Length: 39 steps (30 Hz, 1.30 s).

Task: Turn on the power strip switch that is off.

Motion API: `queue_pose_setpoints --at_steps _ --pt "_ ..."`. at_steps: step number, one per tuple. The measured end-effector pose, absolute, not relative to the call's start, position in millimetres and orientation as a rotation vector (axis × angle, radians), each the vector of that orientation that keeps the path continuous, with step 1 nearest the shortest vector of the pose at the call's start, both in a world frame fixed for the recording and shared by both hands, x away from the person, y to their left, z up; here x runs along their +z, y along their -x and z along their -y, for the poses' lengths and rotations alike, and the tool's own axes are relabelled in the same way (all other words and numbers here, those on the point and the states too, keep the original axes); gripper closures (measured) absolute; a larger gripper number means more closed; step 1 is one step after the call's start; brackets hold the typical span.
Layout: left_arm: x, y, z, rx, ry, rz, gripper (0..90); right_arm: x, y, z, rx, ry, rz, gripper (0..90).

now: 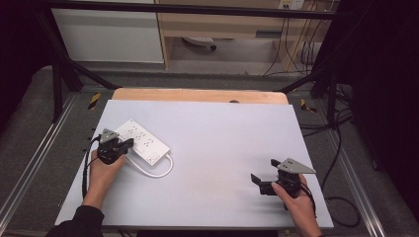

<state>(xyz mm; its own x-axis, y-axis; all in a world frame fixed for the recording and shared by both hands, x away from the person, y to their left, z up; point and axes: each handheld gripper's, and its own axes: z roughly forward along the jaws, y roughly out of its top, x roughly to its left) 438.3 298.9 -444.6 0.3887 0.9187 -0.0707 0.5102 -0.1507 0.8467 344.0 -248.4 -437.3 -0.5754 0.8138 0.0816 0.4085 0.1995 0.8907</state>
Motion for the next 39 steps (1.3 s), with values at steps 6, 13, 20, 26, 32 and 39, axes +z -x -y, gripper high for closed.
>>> queue_pose_setpoints --at_steps 6,13,20,26,32,39 --pt "-445.1 -438.6 -299.5 0.603 -1.795 -1.242 89.9 -437.3 -343.9 248.5 1.338 -1.141 -2.073 3.5" --pt "-445.9 -439.2 -300.6 0.596 -1.782 -1.245 89.9 -437.6 -344.1 248.5 1.333 -1.140 -2.073 3.4" --pt "-445.7 -439.1 -300.5 0.597 -1.783 -1.250 89.9 -437.6 -344.2 248.7 1.334 -1.141 -2.073 3.4" --pt "-445.9 -439.1 -300.5 0.595 -1.780 -1.251 89.9 -437.8 -344.2 248.4 1.333 -1.140 -2.074 3.5" --pt "-446.0 -439.4 -300.0 0.593 -1.778 -1.252 89.9 -437.7 -344.1 248.6 1.333 -1.142 -2.074 3.4" --pt "-446.0 -439.5 -299.8 0.591 -1.776 -1.254 89.9 -437.9 -344.2 248.6 1.335 -1.141 -2.075 3.4"
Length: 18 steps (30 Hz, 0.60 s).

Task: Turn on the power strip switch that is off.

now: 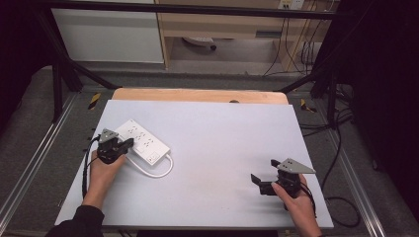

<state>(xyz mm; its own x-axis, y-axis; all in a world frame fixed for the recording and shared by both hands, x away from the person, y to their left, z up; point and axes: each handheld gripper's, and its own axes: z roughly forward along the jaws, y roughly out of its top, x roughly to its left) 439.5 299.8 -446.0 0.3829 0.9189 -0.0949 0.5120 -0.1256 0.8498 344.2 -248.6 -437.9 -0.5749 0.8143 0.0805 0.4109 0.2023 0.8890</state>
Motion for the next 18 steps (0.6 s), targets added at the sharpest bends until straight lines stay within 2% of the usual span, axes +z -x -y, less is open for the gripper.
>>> queue_pose_setpoints --at_steps 18 --pt "-446.4 -439.4 -300.0 0.589 -1.775 -1.253 89.9 -438.3 -344.2 248.4 1.334 -1.148 -2.075 3.4"
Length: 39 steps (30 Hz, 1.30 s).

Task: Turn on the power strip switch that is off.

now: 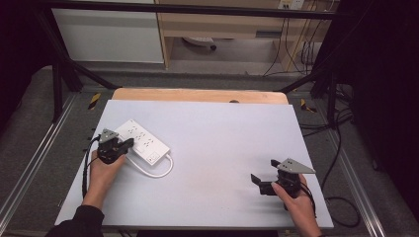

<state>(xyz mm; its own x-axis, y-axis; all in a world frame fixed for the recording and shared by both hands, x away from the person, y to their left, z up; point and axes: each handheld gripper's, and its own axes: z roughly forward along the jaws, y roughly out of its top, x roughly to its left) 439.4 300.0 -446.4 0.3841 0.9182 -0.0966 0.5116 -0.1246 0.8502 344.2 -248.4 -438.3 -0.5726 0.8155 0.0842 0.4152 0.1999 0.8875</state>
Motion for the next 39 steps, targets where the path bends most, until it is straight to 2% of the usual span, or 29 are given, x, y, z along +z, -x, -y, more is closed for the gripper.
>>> queue_pose_setpoints --at_steps 19,39 --pt "-447.0 -439.1 -295.4 0.620 -1.820 -1.216 90.0 -438.0 -344.2 248.9 1.336 -1.147 -2.074 3.4" --pt "-446.2 -439.3 -296.8 0.617 -1.792 -1.217 90.0 -437.7 -344.1 248.8 1.335 -1.141 -2.074 3.4"
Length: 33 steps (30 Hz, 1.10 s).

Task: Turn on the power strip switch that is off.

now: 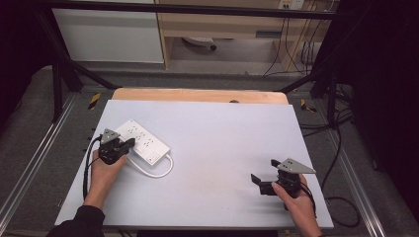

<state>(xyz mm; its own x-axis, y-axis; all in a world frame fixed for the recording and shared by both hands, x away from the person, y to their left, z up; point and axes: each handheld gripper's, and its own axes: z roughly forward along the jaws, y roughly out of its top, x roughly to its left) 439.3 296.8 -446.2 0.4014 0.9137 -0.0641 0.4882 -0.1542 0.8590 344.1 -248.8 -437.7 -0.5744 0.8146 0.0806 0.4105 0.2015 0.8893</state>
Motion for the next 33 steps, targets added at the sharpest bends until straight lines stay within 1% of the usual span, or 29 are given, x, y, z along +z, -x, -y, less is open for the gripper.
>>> queue_pose_setpoints --at_steps 9,12,19,26,29,33 --pt "-444.3 -438.6 -297.8 0.623 -1.774 -1.215 90.0 -437.6 -344.1 248.7 1.335 -1.141 -2.074 3.5" --pt "-442.6 -438.8 -298.4 0.611 -1.736 -1.212 90.0 -437.8 -344.2 248.5 1.334 -1.139 -2.075 3.5" --pt "-441.9 -438.2 -298.8 0.611 -1.731 -1.206 89.9 -437.9 -344.2 248.0 1.333 -1.139 -2.076 3.5" --pt "-441.3 -437.9 -298.1 0.626 -1.727 -1.212 82.0 -437.9 -344.2 248.0 1.334 -1.139 -2.077 3.4" --pt "-441.4 -438.2 -298.1 0.630 -1.725 -1.217 77.0 -437.8 -344.2 248.1 1.334 -1.138 -2.076 3.4" --pt "-440.8 -438.1 -297.9 0.631 -1.714 -1.218 73.4 -437.8 -344.1 248.0 1.334 -1.139 -2.076 3.5"
